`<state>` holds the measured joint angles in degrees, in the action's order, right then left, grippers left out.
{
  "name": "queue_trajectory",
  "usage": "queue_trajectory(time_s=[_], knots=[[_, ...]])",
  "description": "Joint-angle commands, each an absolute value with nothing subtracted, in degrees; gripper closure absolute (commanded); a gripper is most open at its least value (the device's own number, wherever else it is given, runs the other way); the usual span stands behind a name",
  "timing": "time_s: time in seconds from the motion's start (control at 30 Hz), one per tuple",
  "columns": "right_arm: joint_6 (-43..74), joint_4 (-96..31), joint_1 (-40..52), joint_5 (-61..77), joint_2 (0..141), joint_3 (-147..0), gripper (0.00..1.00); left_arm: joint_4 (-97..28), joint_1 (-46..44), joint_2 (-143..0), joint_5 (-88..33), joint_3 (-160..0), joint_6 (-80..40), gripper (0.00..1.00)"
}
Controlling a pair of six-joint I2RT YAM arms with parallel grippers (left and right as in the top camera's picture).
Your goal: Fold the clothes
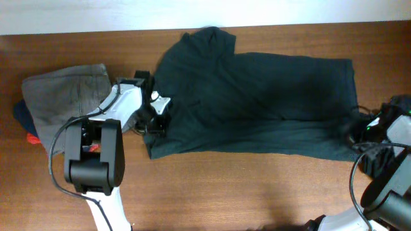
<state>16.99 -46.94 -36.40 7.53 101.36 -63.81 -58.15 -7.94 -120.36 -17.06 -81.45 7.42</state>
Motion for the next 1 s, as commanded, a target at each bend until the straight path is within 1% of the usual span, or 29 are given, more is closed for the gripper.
queue_trajectory(time_s=[0.0, 0.13, 0.3, 0.47, 0.6, 0.7, 0.87, 0.97], knots=[[20.5, -44.4, -36.5, 4.4, 102.0, -59.2, 0.96, -56.2, -8.2, -120.2, -14.2, -75.6, 5.7, 1.0], [23.2, -48.2, -37.5, 1.8, 102.0, -58.1, 0.96, -58.1, -8.1, -120.2, -9.5, -72.8, 2.3, 1.0], [23.5, -52.3, -39.7, 1.0, 100.9, -58.2, 0.96, -62.2, -7.6, -120.1, -9.2, -71.9, -0.8, 0.99], [23.0, -53.5, -40.9, 1.1, 94.4, -58.2, 0.96, -65.7, -7.6, -117.7, -9.1, -71.9, -0.9, 0.99], [18.7, -50.2, -40.9, 5.5, 88.5, -58.2, 0.96, -64.8, -7.4, -114.4, -8.4, -71.9, -0.9, 1.0], [19.0, -46.6, -40.9, 5.6, 86.7, -58.2, 0.96, -63.6, -7.3, -113.3, -7.6, -71.9, -0.9, 0.99], [20.0, -41.8, -40.8, 7.1, 89.7, -57.8, 0.96, -62.8, -7.3, -113.3, -6.1, -71.9, -0.9, 1.0], [20.0, -37.9, -40.8, 12.9, 94.7, -57.5, 0.96, -62.8, -7.3, -113.3, -4.8, -71.9, -0.9, 0.99]])
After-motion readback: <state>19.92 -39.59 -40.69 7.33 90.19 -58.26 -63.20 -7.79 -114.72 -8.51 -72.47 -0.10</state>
